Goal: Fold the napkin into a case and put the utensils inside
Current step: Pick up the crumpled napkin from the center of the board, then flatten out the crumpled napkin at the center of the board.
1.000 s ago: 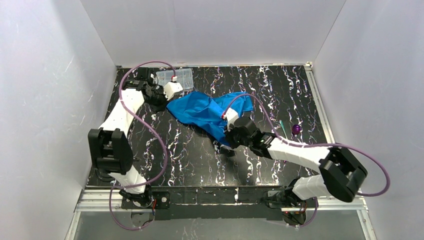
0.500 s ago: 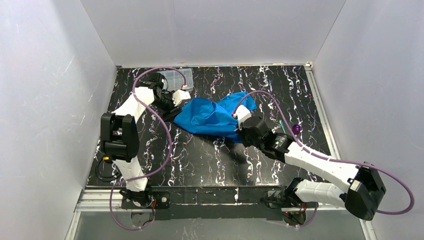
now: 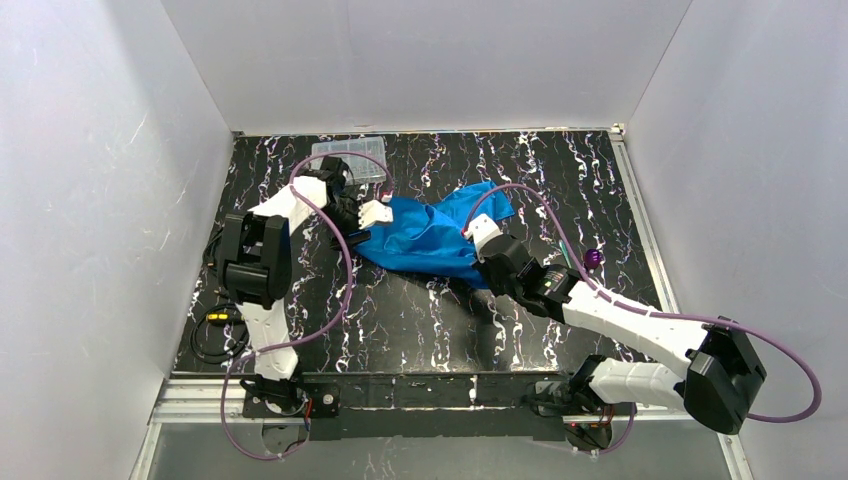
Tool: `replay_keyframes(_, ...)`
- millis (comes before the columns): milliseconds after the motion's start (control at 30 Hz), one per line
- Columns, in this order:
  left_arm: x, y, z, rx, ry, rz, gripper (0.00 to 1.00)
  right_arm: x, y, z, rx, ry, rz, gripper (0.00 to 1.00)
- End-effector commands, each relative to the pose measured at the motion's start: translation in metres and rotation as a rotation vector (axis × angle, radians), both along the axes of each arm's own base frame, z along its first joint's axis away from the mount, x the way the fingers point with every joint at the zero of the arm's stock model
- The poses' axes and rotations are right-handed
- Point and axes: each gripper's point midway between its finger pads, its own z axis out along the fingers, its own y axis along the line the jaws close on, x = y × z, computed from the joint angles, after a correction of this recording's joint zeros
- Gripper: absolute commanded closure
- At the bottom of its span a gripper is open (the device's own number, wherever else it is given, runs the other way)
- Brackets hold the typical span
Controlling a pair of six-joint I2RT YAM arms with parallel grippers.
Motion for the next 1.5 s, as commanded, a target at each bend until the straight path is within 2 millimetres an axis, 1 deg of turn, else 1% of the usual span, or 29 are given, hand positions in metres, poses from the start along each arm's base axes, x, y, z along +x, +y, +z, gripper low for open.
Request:
replay_keyframes(0,0.0,0.001,-0.011,0.017,0.007,-0.026,0.51,0.006,0.001,0.01,0.011,-0.046,-0.013,0.99)
replay_keyframes(133,0.001,-0.002,-0.014,0.013,0.009,-0.031,0.54,0.008,0.002,0.01,0.007,-0.047,-0.013,0.99)
replay_keyframes(200,-0.001,-0.002,-0.017,0.016,0.016,-0.038,0.61,0.009,0.002,0.012,0.006,-0.055,-0.017,0.99)
replay_keyframes(267,-0.005,-0.004,-0.018,0.013,0.022,-0.046,0.74,0.012,0.003,0.015,0.008,-0.069,-0.019,0.99)
replay_keyframes(333,-0.006,-0.007,-0.014,0.0,0.02,-0.037,0.93,0.017,0.0,0.02,0.006,-0.091,-0.042,0.99)
replay_keyframes(367,-0.007,-0.009,-0.012,-0.01,0.02,-0.026,1.0,0.02,-0.001,0.024,-0.009,-0.112,-0.042,0.99)
replay_keyframes(467,-0.008,-0.015,0.007,-0.053,-0.001,0.015,1.0,0.025,0.002,0.038,0.004,-0.149,-0.04,0.99)
replay_keyframes(533,-0.009,-0.017,0.027,-0.078,-0.03,0.032,1.0,0.029,0.004,0.049,0.019,-0.17,-0.039,0.99)
replay_keyframes(567,-0.008,-0.019,0.045,-0.095,-0.07,0.046,1.0,0.03,0.005,0.056,0.021,-0.183,-0.037,0.99)
replay_keyframes(633,-0.002,-0.019,0.079,-0.116,-0.154,0.078,1.0,0.034,0.004,0.075,0.02,-0.218,-0.04,0.99)
replay_keyframes(667,-0.001,-0.019,0.101,-0.133,-0.202,0.089,1.0,0.037,0.005,0.09,0.027,-0.245,-0.036,0.99)
replay_keyframes(700,0.002,-0.019,0.128,-0.154,-0.263,0.097,1.0,0.039,0.005,0.107,0.039,-0.277,-0.035,0.99)
replay_keyframes(767,0.0,-0.022,0.178,-0.208,-0.375,0.113,1.0,0.043,0.004,0.143,0.072,-0.342,-0.038,0.99)
replay_keyframes(800,-0.003,-0.023,0.202,-0.24,-0.429,0.12,1.0,0.044,0.004,0.166,0.099,-0.375,-0.043,0.99)
replay_keyframes(900,-0.015,-0.024,0.276,-0.342,-0.588,0.167,1.0,0.039,-0.004,0.216,0.155,-0.433,-0.051,0.99)
replay_keyframes(967,-0.023,-0.021,0.32,-0.407,-0.688,0.224,1.0,0.032,-0.01,0.244,0.192,-0.46,-0.043,0.99)
replay_keyframes(1133,-0.048,-0.008,0.414,-0.552,-0.927,0.331,1.0,0.016,-0.034,0.302,0.269,-0.543,-0.063,0.99)
replay_keyframes(1233,-0.062,0.0,0.457,-0.6,-1.007,0.371,1.0,0.004,-0.043,0.346,0.376,-0.623,-0.048,0.99)
replay_keyframes(1267,-0.07,0.002,0.476,-0.621,-1.04,0.372,1.0,0.0,-0.044,0.36,0.406,-0.647,-0.039,0.99)
replay_keyframes(1300,-0.076,0.003,0.486,-0.632,-1.051,0.377,1.0,-0.004,-0.047,0.378,0.435,-0.675,-0.032,0.99)
replay_keyframes(1367,-0.087,0.004,0.498,-0.656,-1.062,0.382,1.0,-0.007,-0.048,0.396,0.445,-0.693,-0.012,0.99)
replay_keyframes(1400,-0.092,0.005,0.501,-0.663,-1.066,0.378,1.0,-0.007,-0.046,0.398,0.431,-0.685,0.003,0.99)
replay_keyframes(1467,-0.1,0.006,0.5,-0.657,-1.068,0.367,1.0,-0.008,-0.04,0.402,0.42,-0.673,0.034,0.99)
